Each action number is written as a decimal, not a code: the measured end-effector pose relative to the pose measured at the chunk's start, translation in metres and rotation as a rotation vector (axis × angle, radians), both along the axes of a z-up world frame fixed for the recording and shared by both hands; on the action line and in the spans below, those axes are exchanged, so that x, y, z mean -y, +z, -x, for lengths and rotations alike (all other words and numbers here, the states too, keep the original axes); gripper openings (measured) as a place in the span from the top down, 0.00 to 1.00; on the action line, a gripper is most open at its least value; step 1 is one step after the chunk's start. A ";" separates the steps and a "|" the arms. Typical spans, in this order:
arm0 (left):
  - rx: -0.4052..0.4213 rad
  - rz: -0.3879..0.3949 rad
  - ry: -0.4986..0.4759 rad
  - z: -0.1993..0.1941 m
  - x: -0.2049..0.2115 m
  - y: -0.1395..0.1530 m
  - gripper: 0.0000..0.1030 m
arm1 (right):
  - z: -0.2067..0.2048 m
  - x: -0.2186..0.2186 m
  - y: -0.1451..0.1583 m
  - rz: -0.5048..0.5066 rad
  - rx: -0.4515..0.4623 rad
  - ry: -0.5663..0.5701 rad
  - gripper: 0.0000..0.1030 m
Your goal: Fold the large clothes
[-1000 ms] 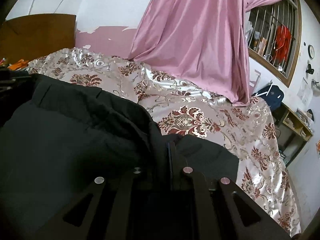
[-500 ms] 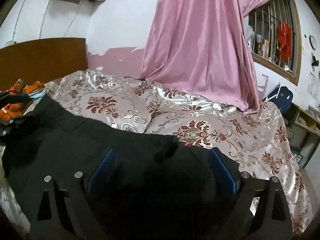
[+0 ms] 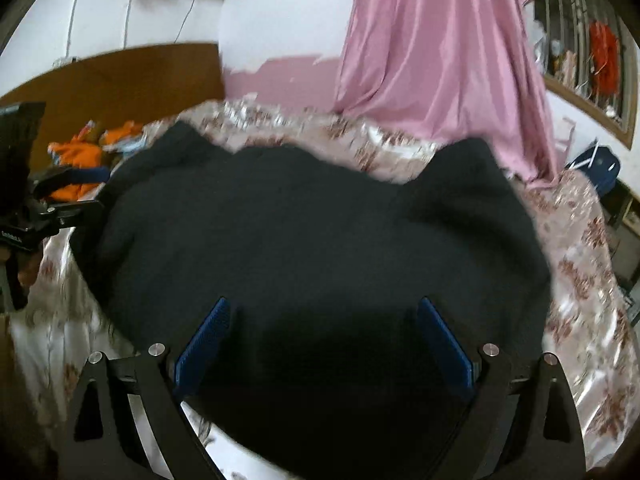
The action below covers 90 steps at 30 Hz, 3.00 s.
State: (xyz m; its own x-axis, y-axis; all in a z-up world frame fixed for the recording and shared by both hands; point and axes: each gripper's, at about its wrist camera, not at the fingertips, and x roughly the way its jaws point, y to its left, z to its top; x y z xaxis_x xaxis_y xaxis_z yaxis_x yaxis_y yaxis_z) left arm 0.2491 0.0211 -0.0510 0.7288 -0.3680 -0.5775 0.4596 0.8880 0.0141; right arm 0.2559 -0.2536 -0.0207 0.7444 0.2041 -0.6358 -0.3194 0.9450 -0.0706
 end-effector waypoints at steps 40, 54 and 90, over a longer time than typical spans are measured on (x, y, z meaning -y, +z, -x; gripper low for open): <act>-0.194 0.153 0.362 -0.189 -0.034 -0.053 0.00 | -0.177 0.020 -0.055 -0.181 -0.149 -0.197 0.01; -0.145 0.217 0.348 -0.181 -0.038 -0.063 0.00 | -0.168 0.017 -0.060 -0.168 -0.108 -0.204 0.01; -0.114 0.109 0.387 -0.169 -0.027 -0.064 0.00 | -0.151 0.010 -0.056 -0.071 0.008 -0.242 0.01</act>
